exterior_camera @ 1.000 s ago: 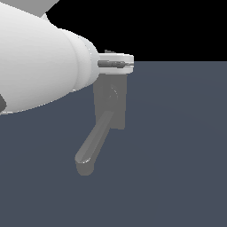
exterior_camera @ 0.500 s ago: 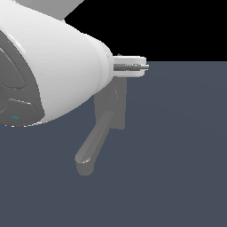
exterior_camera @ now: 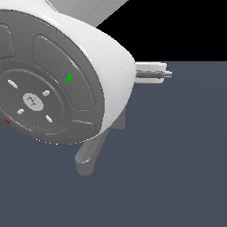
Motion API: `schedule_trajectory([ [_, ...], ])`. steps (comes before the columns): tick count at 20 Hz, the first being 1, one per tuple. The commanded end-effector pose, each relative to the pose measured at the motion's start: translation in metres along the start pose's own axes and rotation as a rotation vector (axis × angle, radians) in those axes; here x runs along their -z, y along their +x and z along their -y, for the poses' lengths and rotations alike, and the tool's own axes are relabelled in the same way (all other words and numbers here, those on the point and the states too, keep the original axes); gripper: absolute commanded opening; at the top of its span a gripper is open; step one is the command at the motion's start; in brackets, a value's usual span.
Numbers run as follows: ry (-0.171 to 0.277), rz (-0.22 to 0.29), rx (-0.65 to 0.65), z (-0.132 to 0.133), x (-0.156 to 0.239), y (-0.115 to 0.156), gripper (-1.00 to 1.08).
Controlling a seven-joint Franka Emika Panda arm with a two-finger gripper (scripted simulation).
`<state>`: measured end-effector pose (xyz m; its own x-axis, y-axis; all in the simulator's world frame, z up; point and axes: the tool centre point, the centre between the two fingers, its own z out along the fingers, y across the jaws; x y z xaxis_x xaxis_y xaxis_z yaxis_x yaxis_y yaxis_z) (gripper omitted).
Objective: Turn on the faucet by rotating a designated handle.
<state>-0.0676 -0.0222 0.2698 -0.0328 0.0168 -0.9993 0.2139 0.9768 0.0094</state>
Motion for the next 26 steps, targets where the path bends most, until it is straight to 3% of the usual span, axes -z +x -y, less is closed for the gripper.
schedule_trajectory([
  [1,0.014,0.034,-0.008,0.011,-0.009,-0.013,-1.00],
  [2,0.014,0.010,-0.002,0.008,-0.002,-0.004,-1.00],
  [26,0.014,0.034,-0.008,0.058,-0.010,0.034,-1.00],
])
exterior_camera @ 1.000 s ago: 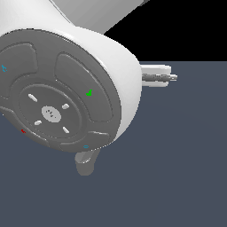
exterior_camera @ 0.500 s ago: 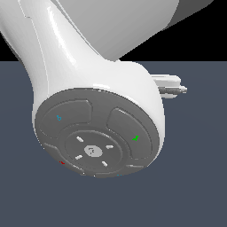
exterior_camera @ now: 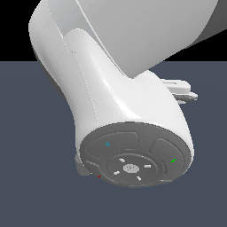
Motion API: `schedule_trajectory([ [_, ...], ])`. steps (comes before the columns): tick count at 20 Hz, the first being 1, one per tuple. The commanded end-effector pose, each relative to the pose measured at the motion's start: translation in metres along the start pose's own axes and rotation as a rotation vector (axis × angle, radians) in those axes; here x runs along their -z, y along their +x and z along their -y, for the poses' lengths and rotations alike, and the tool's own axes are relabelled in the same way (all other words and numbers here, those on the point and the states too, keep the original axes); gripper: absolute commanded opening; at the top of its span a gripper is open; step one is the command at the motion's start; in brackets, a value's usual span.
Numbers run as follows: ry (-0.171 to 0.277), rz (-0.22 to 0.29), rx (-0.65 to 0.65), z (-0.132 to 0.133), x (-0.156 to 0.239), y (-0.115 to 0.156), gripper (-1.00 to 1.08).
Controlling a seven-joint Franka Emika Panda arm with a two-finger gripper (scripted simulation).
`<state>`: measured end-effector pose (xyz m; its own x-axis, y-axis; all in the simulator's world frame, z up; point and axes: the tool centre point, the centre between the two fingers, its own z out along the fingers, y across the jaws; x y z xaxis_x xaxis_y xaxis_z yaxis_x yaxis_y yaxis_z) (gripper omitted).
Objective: Turn on the faucet by rotating a designated handle.
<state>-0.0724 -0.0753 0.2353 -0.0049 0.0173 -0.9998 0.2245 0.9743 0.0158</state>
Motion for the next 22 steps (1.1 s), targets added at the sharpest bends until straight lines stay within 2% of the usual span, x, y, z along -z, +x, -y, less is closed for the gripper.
schedule_trajectory([
  [1,0.004,0.007,-0.001,0.005,-0.002,0.000,-1.00],
  [2,-0.002,-0.001,-0.001,0.000,0.000,0.002,-1.00],
  [22,0.002,0.005,-0.001,0.017,-0.002,0.047,-1.00],
])
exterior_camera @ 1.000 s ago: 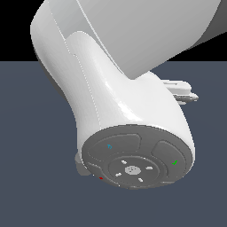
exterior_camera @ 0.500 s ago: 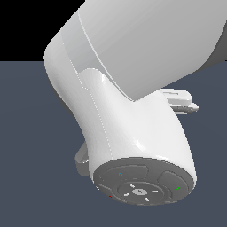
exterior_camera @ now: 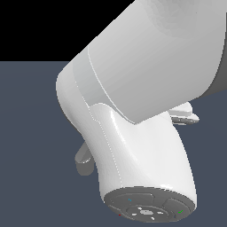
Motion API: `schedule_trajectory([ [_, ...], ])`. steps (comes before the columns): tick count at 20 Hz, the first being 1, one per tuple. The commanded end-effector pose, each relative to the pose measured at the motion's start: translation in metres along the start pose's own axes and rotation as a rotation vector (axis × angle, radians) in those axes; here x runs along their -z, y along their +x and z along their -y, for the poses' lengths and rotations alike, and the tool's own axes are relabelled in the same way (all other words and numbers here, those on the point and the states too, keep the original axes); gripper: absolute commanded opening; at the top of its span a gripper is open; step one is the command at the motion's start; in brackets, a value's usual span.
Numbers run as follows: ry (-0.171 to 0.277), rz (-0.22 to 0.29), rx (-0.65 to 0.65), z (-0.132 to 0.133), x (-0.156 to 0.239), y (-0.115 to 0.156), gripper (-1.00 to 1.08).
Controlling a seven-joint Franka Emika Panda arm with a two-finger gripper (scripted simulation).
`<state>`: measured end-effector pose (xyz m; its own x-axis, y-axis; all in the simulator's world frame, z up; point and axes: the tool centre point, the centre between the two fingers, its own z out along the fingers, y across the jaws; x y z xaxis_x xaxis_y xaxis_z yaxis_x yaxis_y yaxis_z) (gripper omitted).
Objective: Turn on the faucet by rotating a designated handle.
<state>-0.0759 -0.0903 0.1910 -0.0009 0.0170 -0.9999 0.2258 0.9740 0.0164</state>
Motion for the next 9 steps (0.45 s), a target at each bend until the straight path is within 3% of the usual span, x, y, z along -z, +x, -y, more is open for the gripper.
schedule_trajectory([
  [1,0.001,0.002,-0.001,0.002,-0.002,0.005,-1.00],
  [9,0.002,0.004,-0.001,0.008,-0.003,0.022,-1.00],
])
